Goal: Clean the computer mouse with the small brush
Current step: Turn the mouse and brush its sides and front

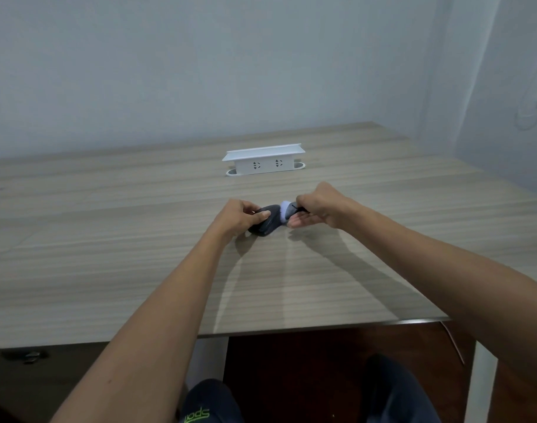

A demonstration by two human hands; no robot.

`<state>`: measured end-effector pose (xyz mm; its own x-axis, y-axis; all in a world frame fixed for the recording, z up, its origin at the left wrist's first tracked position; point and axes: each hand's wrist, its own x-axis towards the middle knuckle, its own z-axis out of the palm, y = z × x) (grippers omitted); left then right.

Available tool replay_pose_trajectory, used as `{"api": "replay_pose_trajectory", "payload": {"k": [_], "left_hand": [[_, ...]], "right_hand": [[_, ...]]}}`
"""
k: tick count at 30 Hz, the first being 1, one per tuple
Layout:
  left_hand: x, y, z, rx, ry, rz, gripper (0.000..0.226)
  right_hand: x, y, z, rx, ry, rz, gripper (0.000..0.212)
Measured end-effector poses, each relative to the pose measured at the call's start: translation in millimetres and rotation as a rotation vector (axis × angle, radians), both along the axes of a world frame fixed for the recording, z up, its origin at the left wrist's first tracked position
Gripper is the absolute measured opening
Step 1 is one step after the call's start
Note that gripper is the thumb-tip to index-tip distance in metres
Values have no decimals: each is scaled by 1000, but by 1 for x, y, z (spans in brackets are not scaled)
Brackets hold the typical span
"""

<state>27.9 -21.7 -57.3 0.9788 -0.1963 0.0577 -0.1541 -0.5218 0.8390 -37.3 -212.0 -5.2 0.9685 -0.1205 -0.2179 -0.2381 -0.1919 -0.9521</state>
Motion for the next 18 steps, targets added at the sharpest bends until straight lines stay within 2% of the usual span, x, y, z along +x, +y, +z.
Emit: {"api": "replay_pose_trajectory", "payload": {"k": [6,9,13,18], "left_hand": [[3,1,0,25,-5,-11,30],[3,1,0,22,-8,5,32],[0,1,-1,-15,4,8,33],[2,1,-2,-20,-13,8,33]], "right_hand": [[-7,13,-1,-8,98,156,28],[4,6,2,-15,44,81,23],[15,-2,-1,-98,-61,10,26],[10,7,0,-218,-4,209,17]]}}
